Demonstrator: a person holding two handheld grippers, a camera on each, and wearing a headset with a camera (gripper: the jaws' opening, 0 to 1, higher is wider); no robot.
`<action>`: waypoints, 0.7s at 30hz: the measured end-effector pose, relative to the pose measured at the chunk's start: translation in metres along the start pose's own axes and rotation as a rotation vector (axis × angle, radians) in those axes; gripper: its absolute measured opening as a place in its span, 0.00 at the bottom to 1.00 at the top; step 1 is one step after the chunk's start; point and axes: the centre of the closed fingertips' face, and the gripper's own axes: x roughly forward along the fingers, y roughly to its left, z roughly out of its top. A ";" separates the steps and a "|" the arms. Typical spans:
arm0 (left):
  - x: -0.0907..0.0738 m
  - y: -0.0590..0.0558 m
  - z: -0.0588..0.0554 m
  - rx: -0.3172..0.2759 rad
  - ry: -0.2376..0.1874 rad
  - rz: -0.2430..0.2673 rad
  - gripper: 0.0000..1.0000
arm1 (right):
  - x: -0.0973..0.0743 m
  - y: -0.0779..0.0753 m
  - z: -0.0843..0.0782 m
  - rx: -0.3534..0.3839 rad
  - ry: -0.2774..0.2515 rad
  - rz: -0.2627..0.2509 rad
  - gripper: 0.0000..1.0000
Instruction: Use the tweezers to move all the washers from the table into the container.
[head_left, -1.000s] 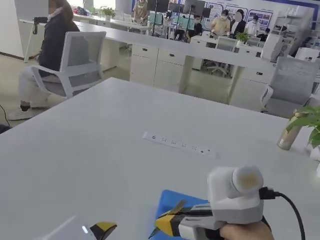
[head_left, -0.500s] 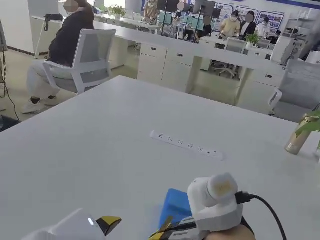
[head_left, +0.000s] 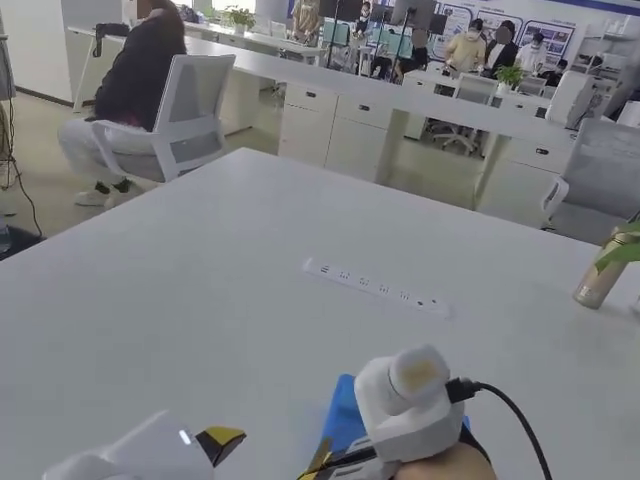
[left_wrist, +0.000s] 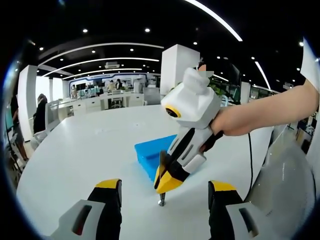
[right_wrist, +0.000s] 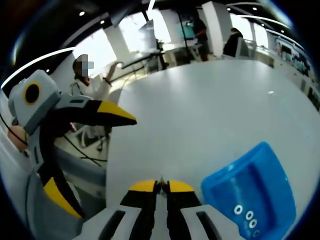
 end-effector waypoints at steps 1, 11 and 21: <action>0.000 0.000 0.000 0.000 0.000 0.000 0.70 | 0.000 -0.002 -0.001 -0.011 0.009 -0.004 0.03; 0.000 0.000 -0.001 0.003 0.003 -0.001 0.70 | 0.002 0.007 -0.001 -0.107 0.029 -0.002 0.04; 0.000 0.001 -0.002 -0.007 0.007 0.004 0.70 | 0.007 0.015 -0.006 -0.283 0.024 -0.054 0.03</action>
